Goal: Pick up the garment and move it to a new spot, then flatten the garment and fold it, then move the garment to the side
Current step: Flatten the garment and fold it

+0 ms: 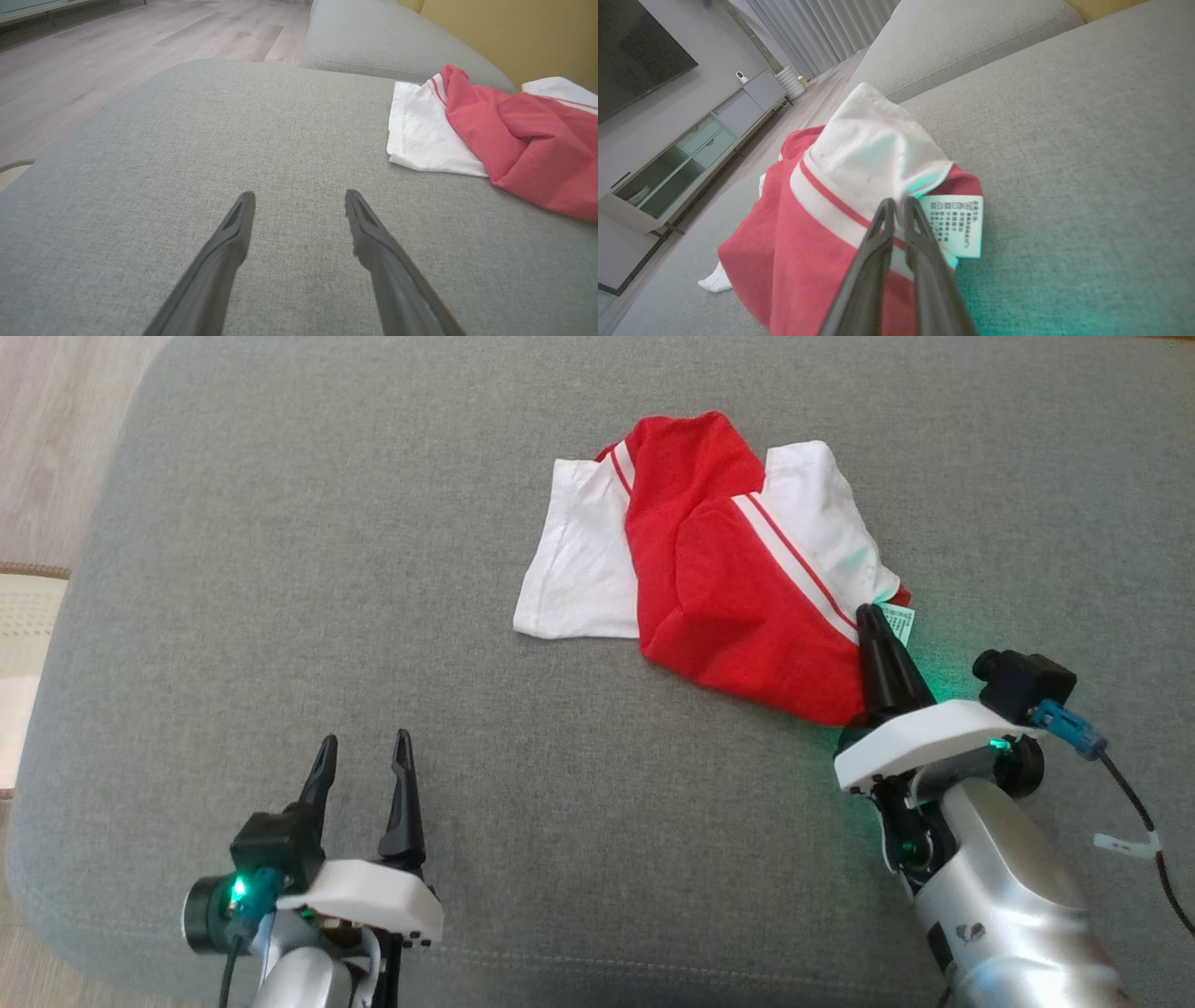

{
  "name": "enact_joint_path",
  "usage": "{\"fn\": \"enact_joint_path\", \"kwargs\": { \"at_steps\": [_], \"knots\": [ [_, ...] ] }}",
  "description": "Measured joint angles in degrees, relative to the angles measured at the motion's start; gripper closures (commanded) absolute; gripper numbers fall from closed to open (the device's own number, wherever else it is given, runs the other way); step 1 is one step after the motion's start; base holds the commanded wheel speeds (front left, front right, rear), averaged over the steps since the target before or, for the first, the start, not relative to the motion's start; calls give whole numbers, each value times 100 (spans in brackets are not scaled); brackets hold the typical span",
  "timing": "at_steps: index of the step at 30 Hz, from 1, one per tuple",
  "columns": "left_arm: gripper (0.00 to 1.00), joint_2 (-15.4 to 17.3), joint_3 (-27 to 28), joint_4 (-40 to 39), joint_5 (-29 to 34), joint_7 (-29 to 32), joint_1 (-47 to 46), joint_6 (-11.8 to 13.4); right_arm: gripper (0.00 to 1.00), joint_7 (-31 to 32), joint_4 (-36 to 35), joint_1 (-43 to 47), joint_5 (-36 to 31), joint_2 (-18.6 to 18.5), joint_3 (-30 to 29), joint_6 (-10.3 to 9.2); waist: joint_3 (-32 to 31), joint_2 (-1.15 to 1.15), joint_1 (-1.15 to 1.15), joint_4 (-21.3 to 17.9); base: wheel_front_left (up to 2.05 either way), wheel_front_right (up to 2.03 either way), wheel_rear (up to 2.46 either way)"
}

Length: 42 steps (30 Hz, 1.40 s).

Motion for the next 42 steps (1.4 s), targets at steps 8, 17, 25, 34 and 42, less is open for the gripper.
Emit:
{"fn": "enact_joint_path", "kwargs": {
  "at_steps": [8, 17, 25, 34, 42],
  "knots": [
    [0, 0, 15, 44, -78, 0, 5, 9, 100, 0, -380, -31, -369, 1, -345, 0, -188, 0, 0, -21, 0, 0, 0],
    [0, 1, 3, 47, -191, 0, 187, 10, 100, 0, -1157, -818, -1089, -280, -833, -1, -622, 0, 0, -91, 0, 0, 0],
    [0, 2, -152, 54, -342, 0, 240, 51, 100, -1, -1273, -1824, -1287, -683, -931, 0, -793, 0, 0, -17, 0, 0, 0],
    [0, 7, -246, 83, -435, 0, 257, 58, 100, -22, -1410, -2739, -1451, -1050, -913, 0, -883, 0, 0, 92, 0, 0, 0],
    [0, 12, -320, 110, -478, 0, 371, 58, 100, -38, -1662, -3212, -1450, -1089, -857, 0, -956, 0, 0, 180, 0, 0, 0]
  ]
}}
